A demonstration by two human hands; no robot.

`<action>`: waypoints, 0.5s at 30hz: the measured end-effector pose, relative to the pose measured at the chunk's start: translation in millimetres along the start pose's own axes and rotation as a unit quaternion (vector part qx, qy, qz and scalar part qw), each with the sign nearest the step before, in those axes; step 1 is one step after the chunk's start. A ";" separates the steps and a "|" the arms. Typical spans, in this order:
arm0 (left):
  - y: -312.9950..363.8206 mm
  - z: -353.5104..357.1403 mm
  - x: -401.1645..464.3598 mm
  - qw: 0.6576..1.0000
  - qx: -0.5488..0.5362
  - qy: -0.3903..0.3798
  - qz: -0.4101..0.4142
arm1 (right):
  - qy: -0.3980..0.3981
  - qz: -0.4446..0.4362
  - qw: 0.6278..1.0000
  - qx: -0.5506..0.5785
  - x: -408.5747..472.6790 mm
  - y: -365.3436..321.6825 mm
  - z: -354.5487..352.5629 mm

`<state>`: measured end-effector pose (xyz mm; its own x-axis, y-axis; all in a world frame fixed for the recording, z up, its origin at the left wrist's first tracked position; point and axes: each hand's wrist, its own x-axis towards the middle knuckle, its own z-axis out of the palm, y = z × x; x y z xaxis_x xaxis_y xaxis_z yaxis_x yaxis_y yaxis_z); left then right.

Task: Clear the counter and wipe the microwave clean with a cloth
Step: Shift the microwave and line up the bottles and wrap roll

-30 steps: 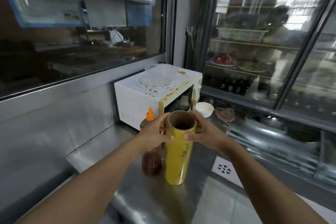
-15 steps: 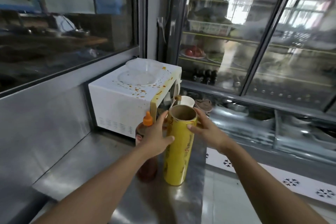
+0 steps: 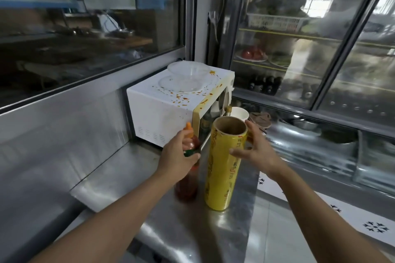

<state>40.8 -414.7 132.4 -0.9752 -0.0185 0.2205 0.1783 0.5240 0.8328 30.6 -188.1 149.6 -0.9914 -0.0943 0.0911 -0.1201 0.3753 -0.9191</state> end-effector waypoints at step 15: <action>-4.1 0.9 -12.4 0.999 0.024 0.023 -0.027 | 0.117 -0.038 0.991 -0.048 12.5 14.4 28.4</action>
<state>52.0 -415.9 125.7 -0.9759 -0.0861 0.2006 0.1189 0.5609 0.8193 17.9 -210.1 126.7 -0.9628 0.0873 0.2559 -0.1884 0.4622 -0.8665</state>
